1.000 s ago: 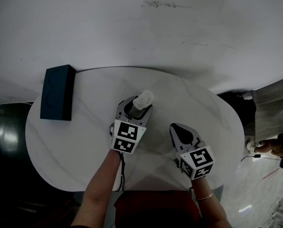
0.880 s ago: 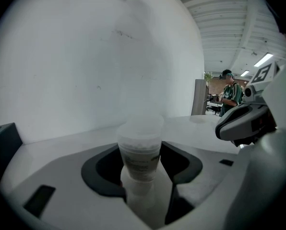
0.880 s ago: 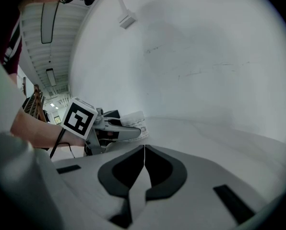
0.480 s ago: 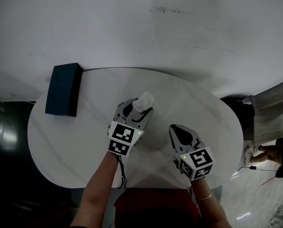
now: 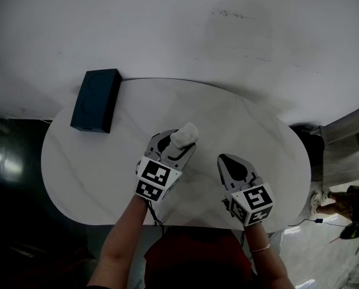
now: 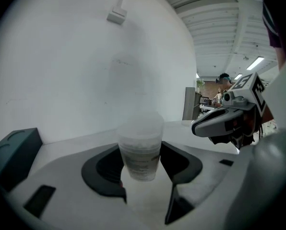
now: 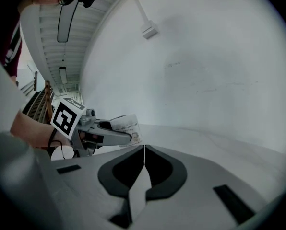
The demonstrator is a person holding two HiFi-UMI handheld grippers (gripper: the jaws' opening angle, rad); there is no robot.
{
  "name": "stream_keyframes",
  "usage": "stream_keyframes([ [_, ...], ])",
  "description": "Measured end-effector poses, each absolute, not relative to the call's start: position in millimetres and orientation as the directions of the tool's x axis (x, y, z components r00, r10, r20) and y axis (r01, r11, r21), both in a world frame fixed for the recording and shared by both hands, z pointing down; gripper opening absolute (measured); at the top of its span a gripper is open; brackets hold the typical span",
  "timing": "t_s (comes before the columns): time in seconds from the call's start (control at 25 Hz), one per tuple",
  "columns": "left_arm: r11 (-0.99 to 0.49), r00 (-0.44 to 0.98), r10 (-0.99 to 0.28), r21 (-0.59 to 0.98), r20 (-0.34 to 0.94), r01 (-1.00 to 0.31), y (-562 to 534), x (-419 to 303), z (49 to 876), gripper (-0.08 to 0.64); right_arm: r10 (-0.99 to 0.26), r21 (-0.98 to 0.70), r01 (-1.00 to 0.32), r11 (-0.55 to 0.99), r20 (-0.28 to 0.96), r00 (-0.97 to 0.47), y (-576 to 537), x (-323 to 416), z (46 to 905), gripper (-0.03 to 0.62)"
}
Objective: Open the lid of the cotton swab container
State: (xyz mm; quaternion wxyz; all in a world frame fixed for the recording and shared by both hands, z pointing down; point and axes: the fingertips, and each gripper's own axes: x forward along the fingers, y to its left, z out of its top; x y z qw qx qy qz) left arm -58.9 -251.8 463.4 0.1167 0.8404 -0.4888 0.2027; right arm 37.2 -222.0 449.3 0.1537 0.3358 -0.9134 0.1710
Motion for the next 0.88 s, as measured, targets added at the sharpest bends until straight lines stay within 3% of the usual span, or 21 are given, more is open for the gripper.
stream_keyframes([
  [0.88, -0.555, 0.501, -0.742, 0.010, 0.445, -0.832, -124.5, -56.7, 445.9, 0.242, -0.507, -0.168, -0.580, 0.797, 0.336, -0.794, -118.4, 13.6, 413.7, 0.015],
])
